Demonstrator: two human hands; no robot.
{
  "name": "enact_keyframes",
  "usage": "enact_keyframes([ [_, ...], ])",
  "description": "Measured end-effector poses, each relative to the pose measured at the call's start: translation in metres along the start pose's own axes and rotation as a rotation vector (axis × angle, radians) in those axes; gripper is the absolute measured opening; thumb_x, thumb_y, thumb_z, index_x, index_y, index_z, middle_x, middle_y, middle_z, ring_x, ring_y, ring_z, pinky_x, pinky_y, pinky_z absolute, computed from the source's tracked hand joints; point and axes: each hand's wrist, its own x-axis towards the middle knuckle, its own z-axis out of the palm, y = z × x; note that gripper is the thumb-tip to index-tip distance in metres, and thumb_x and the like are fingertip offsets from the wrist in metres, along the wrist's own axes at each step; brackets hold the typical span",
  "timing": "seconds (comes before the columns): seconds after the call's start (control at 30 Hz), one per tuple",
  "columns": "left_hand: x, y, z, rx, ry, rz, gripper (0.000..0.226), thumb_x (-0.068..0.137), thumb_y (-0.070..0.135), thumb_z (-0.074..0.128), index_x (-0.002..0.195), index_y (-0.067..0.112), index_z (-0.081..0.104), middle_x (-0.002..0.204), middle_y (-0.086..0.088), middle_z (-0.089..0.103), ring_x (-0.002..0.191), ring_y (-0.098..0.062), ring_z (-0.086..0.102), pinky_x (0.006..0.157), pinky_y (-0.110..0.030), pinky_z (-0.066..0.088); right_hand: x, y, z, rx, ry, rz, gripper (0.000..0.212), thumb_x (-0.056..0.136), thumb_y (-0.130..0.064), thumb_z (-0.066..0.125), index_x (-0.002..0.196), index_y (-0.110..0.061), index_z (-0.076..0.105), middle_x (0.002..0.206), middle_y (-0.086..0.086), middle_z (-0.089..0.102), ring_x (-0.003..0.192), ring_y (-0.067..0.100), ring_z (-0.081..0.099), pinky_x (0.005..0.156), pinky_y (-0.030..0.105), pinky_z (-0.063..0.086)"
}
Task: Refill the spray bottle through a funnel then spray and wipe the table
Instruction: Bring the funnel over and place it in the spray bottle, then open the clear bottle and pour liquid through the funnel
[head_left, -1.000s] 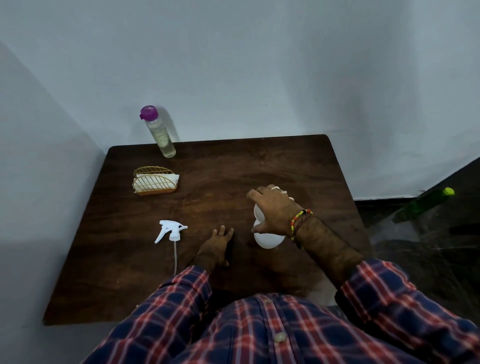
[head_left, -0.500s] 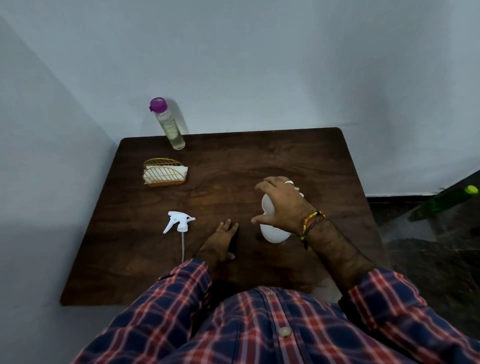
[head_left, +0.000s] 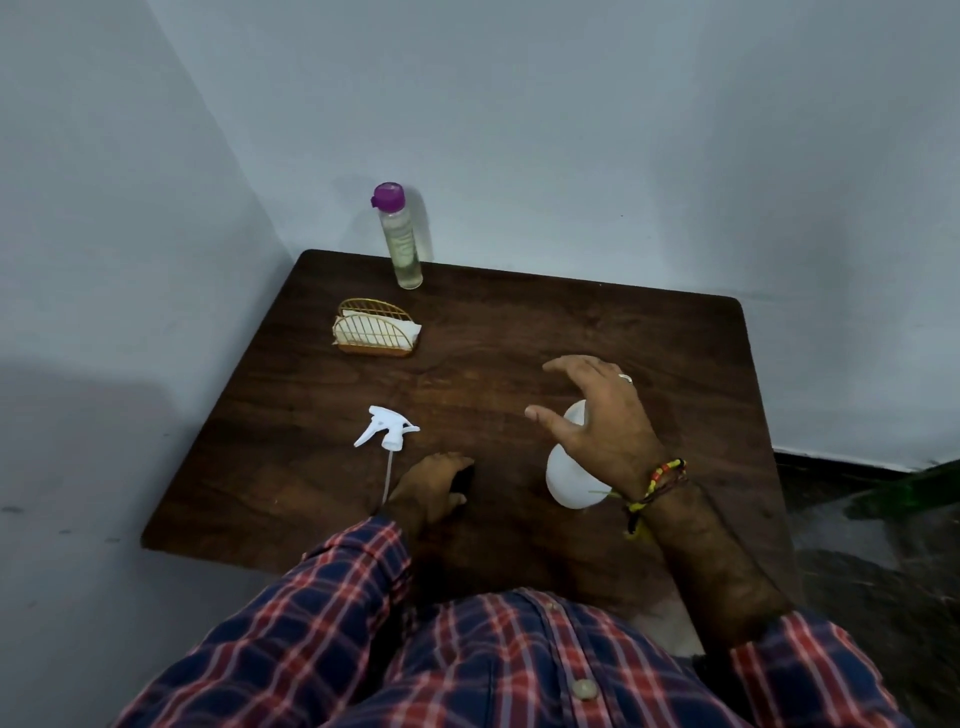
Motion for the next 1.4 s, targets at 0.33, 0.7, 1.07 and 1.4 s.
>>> enact_keyframes([
  [0.33,-0.009,-0.017,-0.009,-0.119,0.351,-0.052,0.048,0.09,0.024,0.068,0.136,0.018,0.057,0.137,-0.002,0.059,0.13,-0.02,0.049,0.112,-0.033,0.035,0.009,-0.031,0.016,0.118,0.109,0.042,0.025,0.09,-0.016,0.069,0.115,-0.012,0.069,0.114,0.002,0.069,0.109,0.017,0.063,0.098,0.043,0.052],
  [0.7,0.014,-0.048,-0.054,-0.054,0.366,-0.226,0.055,0.092,0.039,0.064,0.142,0.023,0.048,0.15,-0.002,0.045,0.142,-0.019,0.035,0.121,-0.042,0.021,0.047,-0.067,0.045,0.131,0.011,0.087,0.03,0.089,-0.02,0.07,0.119,-0.014,0.066,0.117,0.0,0.067,0.111,0.015,0.061,0.1,0.037,0.051],
  [1.07,0.065,-0.12,-0.091,-0.305,0.13,-0.588,0.061,0.103,0.052,0.03,0.157,0.026,0.017,0.166,-0.008,0.003,0.152,-0.034,0.0,0.12,-0.058,0.007,0.136,-0.082,0.108,0.222,0.02,0.282,0.041,0.085,-0.024,0.074,0.122,-0.013,0.061,0.117,0.008,0.067,0.111,0.018,0.062,0.095,0.035,0.053],
  [1.4,0.081,-0.147,-0.072,-0.131,-0.143,-0.521,0.08,0.097,0.064,0.024,0.155,0.027,-0.017,0.16,-0.007,-0.03,0.148,-0.036,-0.023,0.115,-0.064,-0.007,0.252,-0.078,0.176,0.232,0.047,0.419,0.057,0.083,-0.034,0.077,0.13,-0.011,0.055,0.119,0.008,0.065,0.114,0.021,0.059,0.09,0.023,0.045],
])
